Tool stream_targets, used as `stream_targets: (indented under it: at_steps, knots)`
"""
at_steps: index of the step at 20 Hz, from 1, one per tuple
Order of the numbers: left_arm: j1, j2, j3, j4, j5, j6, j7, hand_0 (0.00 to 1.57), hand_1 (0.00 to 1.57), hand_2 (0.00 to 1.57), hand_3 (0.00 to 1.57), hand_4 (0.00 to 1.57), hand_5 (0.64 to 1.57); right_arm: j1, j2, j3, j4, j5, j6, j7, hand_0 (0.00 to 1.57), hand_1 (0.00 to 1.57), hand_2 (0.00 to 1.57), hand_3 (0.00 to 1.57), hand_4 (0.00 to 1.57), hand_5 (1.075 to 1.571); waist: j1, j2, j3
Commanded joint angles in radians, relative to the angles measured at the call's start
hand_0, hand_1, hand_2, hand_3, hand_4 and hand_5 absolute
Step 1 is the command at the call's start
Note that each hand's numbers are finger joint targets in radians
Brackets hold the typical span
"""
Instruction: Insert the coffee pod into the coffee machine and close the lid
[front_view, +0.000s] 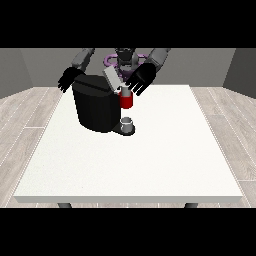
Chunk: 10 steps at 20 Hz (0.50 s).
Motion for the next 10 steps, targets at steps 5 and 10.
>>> stream_targets:
  at_steps: [5, 10]
  knots:
    - [-0.005, 0.034, 0.029, 0.035, 0.011, -0.034, -0.018, 1.22, 1.22, 1.25, 1.15, 0.47, 1.571, -0.009, -0.008, 0.006, -0.039, 0.005, -0.004, 0.019, 0.00, 0.00, 0.00, 0.00, 0.40, 1.571, -0.020, 0.028, -0.0002]
    - [0.019, -0.008, -0.008, -0.002, -0.018, -0.007, -0.042, 1.13, 1.13, 1.17, 1.03, 0.44, 1.571, -0.021, 0.009, -0.010, 0.001, 0.013, -0.046, 0.031, 0.00, 0.00, 0.00, 0.00, 0.38, 1.571, 0.028, 0.012, -0.0001]
